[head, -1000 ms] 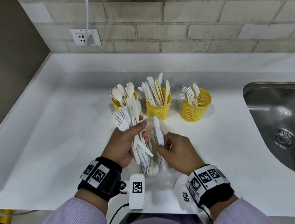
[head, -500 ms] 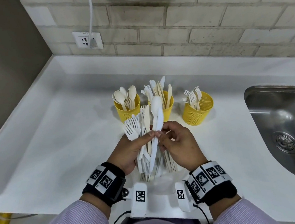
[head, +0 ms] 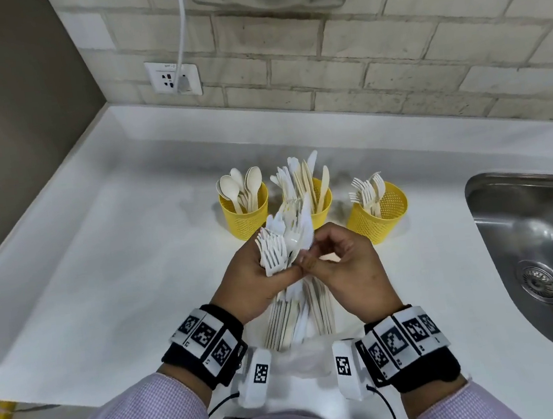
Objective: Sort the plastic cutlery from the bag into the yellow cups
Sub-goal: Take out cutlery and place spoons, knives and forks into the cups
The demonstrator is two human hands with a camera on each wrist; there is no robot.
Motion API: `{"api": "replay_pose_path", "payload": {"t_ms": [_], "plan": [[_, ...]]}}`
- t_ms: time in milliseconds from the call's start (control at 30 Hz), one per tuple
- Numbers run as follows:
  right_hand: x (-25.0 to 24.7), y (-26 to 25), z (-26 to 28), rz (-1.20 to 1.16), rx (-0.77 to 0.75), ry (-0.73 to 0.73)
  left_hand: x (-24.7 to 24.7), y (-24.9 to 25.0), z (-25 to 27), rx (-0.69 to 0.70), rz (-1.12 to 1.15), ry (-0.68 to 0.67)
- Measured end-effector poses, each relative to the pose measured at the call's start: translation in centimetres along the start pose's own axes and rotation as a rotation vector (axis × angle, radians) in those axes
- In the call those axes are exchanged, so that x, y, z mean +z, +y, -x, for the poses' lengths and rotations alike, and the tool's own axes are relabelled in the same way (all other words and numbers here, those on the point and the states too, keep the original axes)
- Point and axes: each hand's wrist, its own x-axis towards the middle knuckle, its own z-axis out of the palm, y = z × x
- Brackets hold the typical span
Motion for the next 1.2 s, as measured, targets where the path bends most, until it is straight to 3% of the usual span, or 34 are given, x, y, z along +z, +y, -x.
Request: {"api": "replay_pose_path", "payload": {"t_ms": [67,200,333,467,633,800,900,1033,1067,1133,1200], "plan": [[-0.8,-1.0,-0.3,0.014,0.001,-0.013,0.3,0.5,0.0,0.052,-0.033,0.034],[-1.9,-4.3,-1.4,-0.206,-0.077,0.029,0.5,1.6,-0.3,0.136,-0.162,0.051],[-1.2,-7.0,-2.0,-0.15,-0.164,-0.035,1.1,2.8,-0.8,0.256,-0.287,0.047],[0.0,-7.7,-1.3,-0.214,-0.22,0.088,1.2,3.8,-1.0,0.337,-0.297,0.086],[1.4,-6.4,-0.2,0.087,-0.465,0.197,1.3,5.0,-1.2,0.347,-0.294,0.111],[0.8,-6.5,-0.5,0.384,-0.538,0.183,1.5,6.0,-0.7,0.341,-0.351,0.101],[-0.3,-6.8,-0.7,0.38,-0.519,0.098,1.6,6.1,-0.5,0.34,-0.318,0.133],[-1.1,-5.4,0.1,-0.157,-0.254,-0.087,1.5,6.5,-0.8,0.273,-0.132,0.212],[-1.2,-4.8,0.2,-0.192,-0.193,-0.161,1.5,6.8,-0.9,0.258,-0.086,0.228],[-0.7,-3.9,0.5,-0.048,-0.122,-0.297,1.7,7.3,-1.2,0.235,-0.029,0.249],[0.4,-3.7,0.1,0.038,-0.079,-0.331,2.2,7.6,-1.4,0.209,0.003,0.268]]}}
